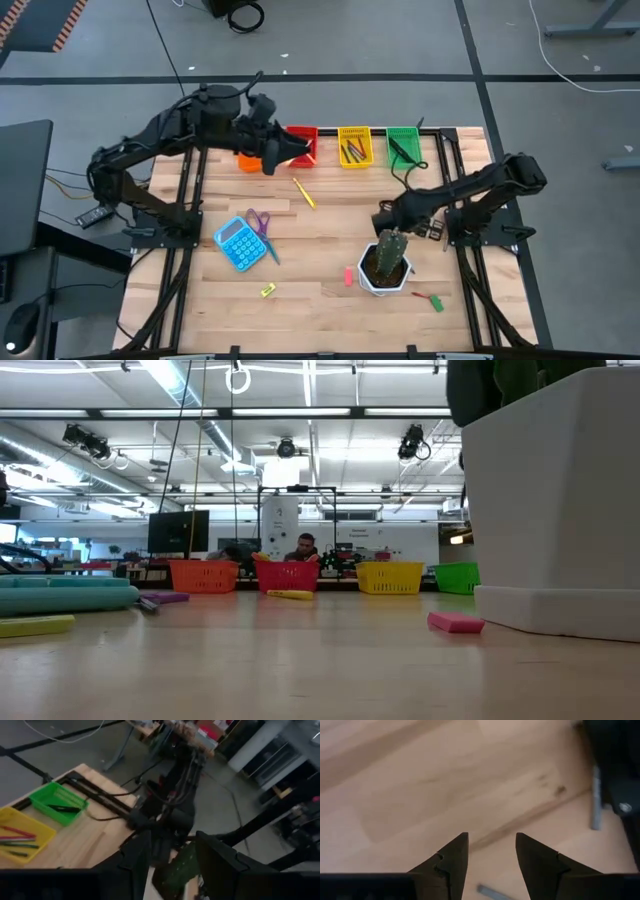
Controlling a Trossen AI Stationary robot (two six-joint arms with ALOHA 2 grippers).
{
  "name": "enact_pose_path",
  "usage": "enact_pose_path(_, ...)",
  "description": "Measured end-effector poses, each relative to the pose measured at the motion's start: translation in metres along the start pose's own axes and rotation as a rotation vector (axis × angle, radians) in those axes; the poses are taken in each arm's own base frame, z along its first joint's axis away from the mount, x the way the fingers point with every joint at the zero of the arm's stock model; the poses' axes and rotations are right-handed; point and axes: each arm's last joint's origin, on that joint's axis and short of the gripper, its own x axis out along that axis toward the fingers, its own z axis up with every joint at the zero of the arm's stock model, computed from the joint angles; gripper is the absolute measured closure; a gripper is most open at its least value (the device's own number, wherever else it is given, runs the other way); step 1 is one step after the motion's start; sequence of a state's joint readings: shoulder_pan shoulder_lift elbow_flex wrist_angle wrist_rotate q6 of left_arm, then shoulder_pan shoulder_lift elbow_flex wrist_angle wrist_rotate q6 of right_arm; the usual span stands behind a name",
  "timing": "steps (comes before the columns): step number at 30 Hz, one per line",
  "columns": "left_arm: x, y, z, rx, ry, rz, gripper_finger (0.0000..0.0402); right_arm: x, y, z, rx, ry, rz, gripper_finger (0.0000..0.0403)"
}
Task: Sort crayons/erasers/pens/pencils in bins
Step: Put the right gray crayon into the yellow bin
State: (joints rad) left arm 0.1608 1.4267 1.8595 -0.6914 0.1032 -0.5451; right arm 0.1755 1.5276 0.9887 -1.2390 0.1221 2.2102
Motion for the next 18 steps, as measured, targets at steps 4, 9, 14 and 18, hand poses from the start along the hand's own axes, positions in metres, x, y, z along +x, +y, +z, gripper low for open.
enact_pose_path(4, -0.004, 0.001, -0.003, 0.014, 0.03, 0.018, 0.0239, 0.008, -0.013, -0.009, 0.023, 0.003, -0.048, 0.0232)
enact_pose_path(9, -0.012, 0.0, -0.003, 0.003, 0.036, 0.021, 0.0239, 0.02, -0.028, -0.015, 0.011, 0.007, -0.116, 0.0232)
enact_pose_path(14, -0.013, 0.001, -0.003, 0.004, 0.024, 0.039, 0.0239, 0.031, -0.041, -0.017, 0.004, 0.005, -0.188, 0.0232)
enact_pose_path(18, -0.013, 0.002, -0.002, 0.002, 0.021, 0.048, 0.0239, 0.035, -0.052, -0.013, -0.004, 0.013, -0.183, 0.0232)
